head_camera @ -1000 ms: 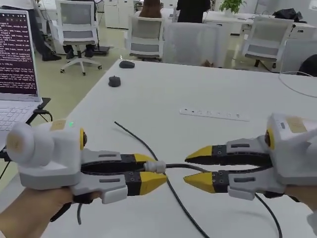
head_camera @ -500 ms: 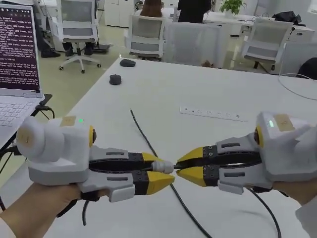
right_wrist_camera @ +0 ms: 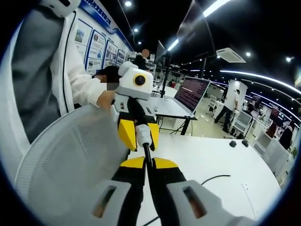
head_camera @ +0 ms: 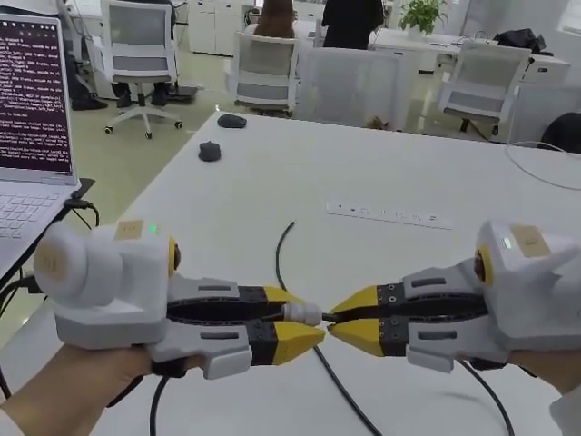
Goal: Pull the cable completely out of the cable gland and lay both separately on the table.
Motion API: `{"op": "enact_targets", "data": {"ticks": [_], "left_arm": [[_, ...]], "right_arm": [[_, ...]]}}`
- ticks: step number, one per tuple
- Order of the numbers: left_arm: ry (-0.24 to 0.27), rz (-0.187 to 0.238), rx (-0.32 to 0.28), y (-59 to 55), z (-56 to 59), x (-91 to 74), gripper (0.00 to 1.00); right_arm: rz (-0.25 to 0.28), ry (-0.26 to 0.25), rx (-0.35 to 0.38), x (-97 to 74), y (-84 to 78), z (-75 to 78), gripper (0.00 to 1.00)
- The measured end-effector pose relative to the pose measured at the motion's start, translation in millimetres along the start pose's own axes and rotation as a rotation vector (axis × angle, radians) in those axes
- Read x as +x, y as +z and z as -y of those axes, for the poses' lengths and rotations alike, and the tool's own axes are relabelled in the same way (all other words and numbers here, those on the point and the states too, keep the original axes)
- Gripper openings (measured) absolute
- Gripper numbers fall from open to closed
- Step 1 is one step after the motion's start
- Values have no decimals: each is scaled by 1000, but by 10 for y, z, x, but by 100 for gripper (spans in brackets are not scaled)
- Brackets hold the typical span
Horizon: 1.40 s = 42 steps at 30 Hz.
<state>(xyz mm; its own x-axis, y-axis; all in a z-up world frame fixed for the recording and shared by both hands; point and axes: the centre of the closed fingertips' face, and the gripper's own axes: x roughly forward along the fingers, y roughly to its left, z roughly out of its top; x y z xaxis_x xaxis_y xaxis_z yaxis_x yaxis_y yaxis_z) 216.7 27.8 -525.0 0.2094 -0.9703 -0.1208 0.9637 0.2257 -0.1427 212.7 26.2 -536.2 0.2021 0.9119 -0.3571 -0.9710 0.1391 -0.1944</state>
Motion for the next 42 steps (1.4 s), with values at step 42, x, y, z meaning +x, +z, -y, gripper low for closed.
{"op": "enact_targets", "data": {"ticks": [42], "left_arm": [[32,15,4,41,-68,-34,16]], "right_arm": [[-81,-112,148,-429,-589,72,5]]}}
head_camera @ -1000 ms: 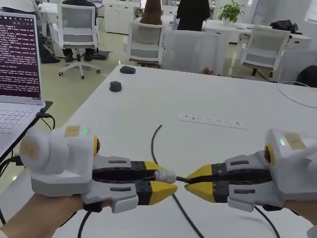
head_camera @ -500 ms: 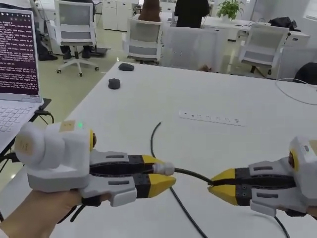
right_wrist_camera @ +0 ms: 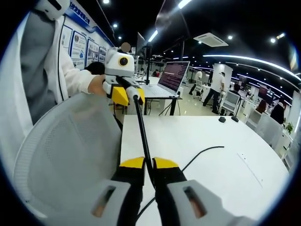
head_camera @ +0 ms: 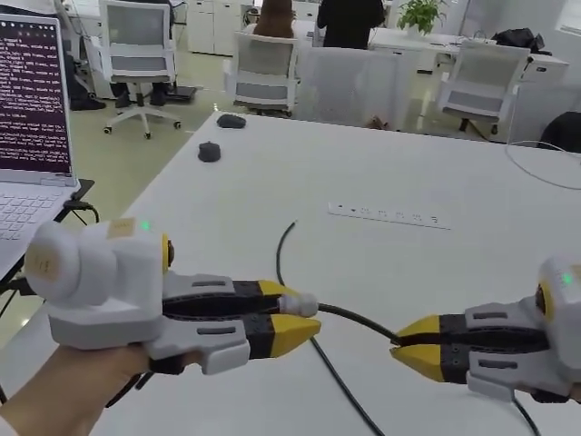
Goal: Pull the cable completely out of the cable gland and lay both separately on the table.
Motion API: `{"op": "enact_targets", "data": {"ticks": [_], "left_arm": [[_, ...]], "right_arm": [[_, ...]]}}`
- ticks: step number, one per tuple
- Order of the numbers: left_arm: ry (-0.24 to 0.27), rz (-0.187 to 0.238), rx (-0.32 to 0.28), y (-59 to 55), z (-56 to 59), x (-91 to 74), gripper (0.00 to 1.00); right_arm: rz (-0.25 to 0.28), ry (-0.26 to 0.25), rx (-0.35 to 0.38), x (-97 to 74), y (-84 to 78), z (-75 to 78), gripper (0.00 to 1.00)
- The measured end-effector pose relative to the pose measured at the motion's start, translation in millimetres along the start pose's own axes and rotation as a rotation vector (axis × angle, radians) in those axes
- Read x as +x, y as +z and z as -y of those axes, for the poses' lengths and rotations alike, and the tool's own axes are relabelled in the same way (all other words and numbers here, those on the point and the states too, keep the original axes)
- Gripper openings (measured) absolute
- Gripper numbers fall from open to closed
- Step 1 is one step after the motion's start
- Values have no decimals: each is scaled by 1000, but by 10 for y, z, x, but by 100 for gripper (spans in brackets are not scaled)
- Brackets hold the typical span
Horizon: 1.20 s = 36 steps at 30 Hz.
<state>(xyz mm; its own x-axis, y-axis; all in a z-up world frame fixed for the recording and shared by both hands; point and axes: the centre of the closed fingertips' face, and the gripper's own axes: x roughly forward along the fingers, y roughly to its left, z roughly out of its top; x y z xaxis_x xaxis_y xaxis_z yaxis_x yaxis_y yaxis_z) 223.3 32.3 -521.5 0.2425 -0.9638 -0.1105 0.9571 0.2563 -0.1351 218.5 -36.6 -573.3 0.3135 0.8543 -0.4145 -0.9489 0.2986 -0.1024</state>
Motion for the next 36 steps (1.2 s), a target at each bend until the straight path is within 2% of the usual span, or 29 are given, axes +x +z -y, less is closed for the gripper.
{"op": "enact_targets", "data": {"ticks": [5,9,12,16,23,29,33,36], "left_arm": [[-18,-7,15,-11,42,19,16],[-22,-5,7,-12,44,18,16],[-22,-12,9,-26,43,20,16],[-20,-22,8,-47,36,21,16],[-29,-25,5,-59,51,28,16],[-47,-31,8,-69,85,33,16],[-63,-37,14,-78,127,47,16],[-67,-37,14,-80,142,55,16]], "right_arm": [[-16,-3,-6,8,-5,9,6],[-9,-1,-2,24,68,50,14],[8,24,-34,37,179,34,14],[59,55,-64,116,399,-35,14],[82,96,-104,292,557,-156,15],[82,120,-117,380,590,-219,13],[67,123,-123,373,552,-225,7],[64,122,-123,362,537,-231,5]]}}
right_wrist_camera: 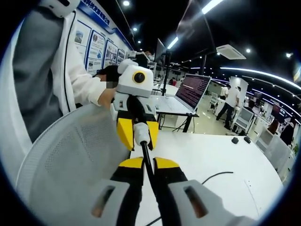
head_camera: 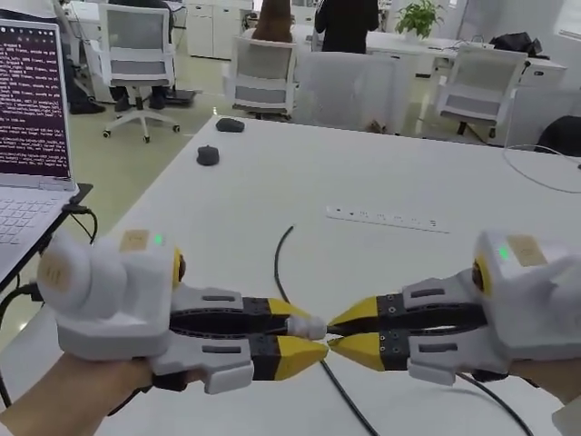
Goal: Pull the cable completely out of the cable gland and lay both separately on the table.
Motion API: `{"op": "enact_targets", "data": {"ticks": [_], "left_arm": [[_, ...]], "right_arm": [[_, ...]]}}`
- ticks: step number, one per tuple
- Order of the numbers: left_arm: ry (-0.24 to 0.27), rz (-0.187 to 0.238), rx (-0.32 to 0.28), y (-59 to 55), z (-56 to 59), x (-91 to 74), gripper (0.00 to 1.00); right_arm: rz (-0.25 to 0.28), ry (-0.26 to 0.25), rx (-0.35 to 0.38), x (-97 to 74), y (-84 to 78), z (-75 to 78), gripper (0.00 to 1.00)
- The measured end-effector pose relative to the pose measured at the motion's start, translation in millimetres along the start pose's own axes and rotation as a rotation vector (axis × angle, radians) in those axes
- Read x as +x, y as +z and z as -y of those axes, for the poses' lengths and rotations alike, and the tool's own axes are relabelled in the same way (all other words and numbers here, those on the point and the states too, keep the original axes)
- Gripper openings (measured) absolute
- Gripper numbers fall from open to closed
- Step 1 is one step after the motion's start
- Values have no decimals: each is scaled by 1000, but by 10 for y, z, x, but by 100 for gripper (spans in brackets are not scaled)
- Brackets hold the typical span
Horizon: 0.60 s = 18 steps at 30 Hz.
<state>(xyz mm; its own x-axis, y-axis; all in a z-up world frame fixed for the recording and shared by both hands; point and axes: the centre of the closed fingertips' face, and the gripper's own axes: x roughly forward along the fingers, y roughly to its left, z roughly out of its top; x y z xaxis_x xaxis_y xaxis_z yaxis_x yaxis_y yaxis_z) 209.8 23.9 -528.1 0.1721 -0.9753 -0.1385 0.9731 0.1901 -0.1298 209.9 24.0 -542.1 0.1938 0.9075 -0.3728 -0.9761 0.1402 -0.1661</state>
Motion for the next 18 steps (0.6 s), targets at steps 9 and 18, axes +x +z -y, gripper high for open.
{"op": "enact_targets", "data": {"ticks": [9,18], "left_arm": [[-17,4,-16,3,45,26,16],[-10,2,-35,7,7,9,16]], "right_arm": [[-9,6,9,-39,-21,-68,3],[-12,-23,34,-86,-112,-50,3]]}}
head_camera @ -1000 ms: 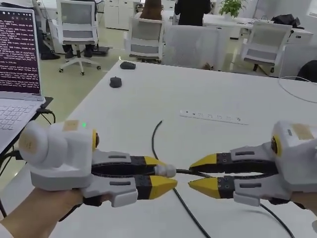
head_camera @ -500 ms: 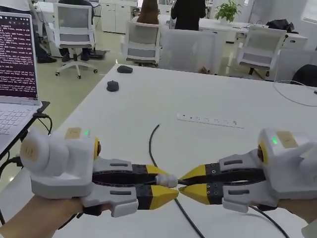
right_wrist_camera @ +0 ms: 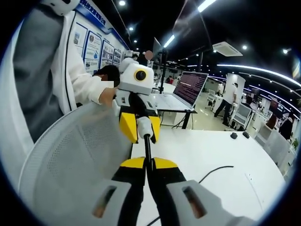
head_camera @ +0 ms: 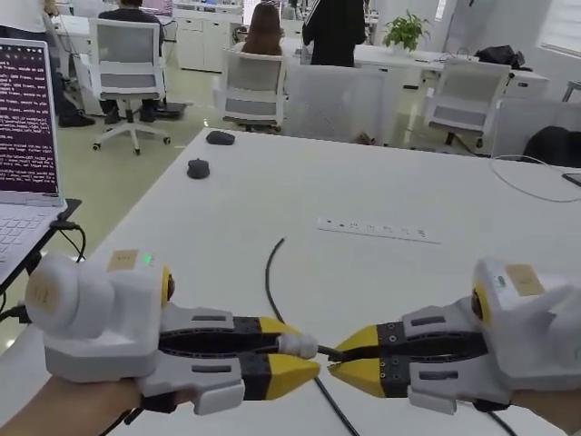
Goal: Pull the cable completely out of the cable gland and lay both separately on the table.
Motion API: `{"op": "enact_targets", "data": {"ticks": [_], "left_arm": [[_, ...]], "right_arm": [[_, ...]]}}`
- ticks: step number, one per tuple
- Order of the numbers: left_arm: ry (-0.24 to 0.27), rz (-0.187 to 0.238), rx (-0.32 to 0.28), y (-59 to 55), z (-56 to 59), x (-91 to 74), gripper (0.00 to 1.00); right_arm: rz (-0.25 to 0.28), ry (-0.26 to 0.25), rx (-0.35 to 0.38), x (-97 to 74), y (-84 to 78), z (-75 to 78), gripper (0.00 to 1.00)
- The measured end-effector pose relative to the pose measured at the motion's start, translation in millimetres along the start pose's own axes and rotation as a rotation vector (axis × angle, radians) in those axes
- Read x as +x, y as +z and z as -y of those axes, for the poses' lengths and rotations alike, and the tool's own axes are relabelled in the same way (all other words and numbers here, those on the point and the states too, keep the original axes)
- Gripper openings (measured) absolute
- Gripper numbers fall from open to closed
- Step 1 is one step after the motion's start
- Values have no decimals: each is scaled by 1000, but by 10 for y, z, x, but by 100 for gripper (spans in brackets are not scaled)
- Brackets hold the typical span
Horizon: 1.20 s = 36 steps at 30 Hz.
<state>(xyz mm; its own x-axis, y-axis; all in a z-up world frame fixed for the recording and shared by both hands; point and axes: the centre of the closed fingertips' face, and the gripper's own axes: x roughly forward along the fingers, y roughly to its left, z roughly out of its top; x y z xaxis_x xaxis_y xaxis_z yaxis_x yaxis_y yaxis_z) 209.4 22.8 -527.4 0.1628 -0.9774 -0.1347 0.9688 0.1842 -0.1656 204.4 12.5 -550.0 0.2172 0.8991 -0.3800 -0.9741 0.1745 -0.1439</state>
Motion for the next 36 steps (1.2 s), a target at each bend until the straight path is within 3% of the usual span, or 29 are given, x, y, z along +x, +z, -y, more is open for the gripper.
{"op": "enact_targets", "data": {"ticks": [21,36], "left_arm": [[51,40,18,71,-102,-68,16],[38,48,26,90,-68,-61,16]], "right_arm": [[-23,-93,84,-276,-291,124,4],[-36,-75,88,-258,-289,107,4]]}}
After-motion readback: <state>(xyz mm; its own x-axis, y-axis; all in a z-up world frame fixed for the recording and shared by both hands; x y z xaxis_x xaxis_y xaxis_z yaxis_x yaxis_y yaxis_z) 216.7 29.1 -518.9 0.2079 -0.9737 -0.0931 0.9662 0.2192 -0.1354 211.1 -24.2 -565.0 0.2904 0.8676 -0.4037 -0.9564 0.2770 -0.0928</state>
